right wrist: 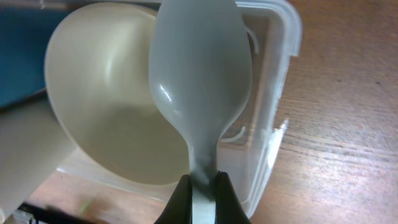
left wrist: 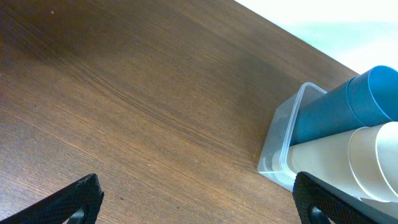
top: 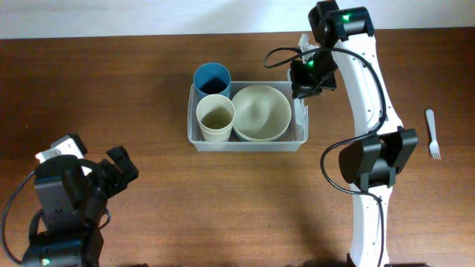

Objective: Pack container
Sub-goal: 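Carry the spoon left to the container's right side, then release the spoon into the container and withdraw right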

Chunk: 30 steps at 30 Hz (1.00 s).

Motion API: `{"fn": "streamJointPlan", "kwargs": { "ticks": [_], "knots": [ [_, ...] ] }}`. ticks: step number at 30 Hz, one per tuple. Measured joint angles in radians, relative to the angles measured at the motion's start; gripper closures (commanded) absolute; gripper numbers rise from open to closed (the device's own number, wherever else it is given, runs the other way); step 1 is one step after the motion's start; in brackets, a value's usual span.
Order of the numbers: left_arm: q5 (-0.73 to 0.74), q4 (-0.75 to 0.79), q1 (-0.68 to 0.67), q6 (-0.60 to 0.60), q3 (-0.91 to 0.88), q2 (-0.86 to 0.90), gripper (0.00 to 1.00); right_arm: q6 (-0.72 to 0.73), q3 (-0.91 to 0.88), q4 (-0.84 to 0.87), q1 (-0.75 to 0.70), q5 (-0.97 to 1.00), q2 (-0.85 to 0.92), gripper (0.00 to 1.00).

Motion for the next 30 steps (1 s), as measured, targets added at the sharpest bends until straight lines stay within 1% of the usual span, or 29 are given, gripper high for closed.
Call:
{"fn": "streamJointPlan", "kwargs": {
  "ticks": [6, 16, 30],
  "knots": [
    [0.000, 0.000, 0.000, 0.000, 0.000, 0.000, 0.01, 0.042, 0.000, 0.000, 0.000, 0.046, 0.000, 0.96],
    [0.000, 0.000, 0.000, 0.000, 0.000, 0.000, 0.01, 0.057, -0.017, 0.001, 0.005, 0.069, 0.000, 0.96],
    [0.000, 0.000, 0.000, 0.000, 0.000, 0.000, 0.00, 0.059, -0.151, 0.056, 0.006, 0.090, 0.000, 0.96]
  ]
}}
